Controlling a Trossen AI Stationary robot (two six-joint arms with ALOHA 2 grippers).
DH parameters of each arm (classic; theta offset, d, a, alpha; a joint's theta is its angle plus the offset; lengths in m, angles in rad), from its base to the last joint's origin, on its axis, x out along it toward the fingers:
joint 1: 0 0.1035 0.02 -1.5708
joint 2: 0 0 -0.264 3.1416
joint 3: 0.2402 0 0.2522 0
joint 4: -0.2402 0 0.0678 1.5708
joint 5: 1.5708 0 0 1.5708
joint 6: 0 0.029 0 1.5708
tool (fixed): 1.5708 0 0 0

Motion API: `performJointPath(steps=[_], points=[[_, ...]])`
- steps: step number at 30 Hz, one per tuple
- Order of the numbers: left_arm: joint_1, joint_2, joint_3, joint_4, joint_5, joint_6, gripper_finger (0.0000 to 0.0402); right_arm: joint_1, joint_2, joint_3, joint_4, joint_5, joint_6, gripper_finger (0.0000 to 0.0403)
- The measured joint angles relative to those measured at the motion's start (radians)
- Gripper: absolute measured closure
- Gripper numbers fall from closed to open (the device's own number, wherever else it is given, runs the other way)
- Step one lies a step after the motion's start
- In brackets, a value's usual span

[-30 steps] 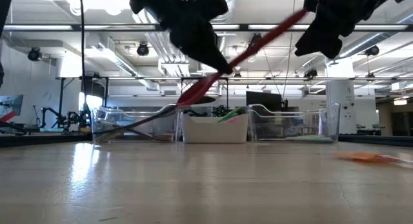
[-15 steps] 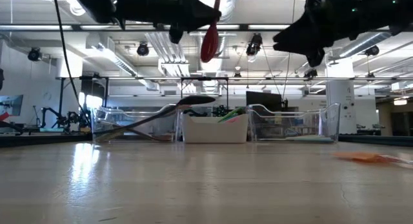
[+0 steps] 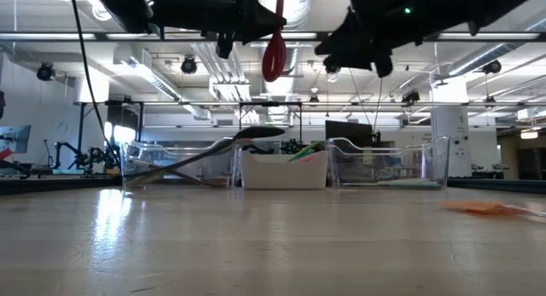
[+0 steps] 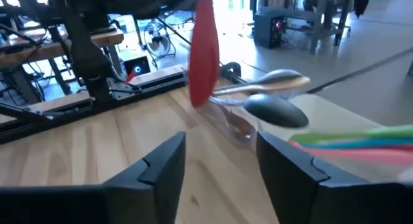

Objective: Pick & Place Kitchen Items
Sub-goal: Put the red cooking spoon into the left transparent bin

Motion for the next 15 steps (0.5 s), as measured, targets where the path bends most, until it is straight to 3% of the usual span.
performJointPath(steps=[8,15], points=[[0.000,0.001,0.000,-0.013,0.000,0.000,0.0357,-0.001,0.151,0.165,-0.008,0.031,-0.024,0.0155],[0.000,0.001,0.001,-0.015,0.005,-0.001,0.0357,-0.012,0.278,0.287,-0.012,0.105,-0.027,0.0129]])
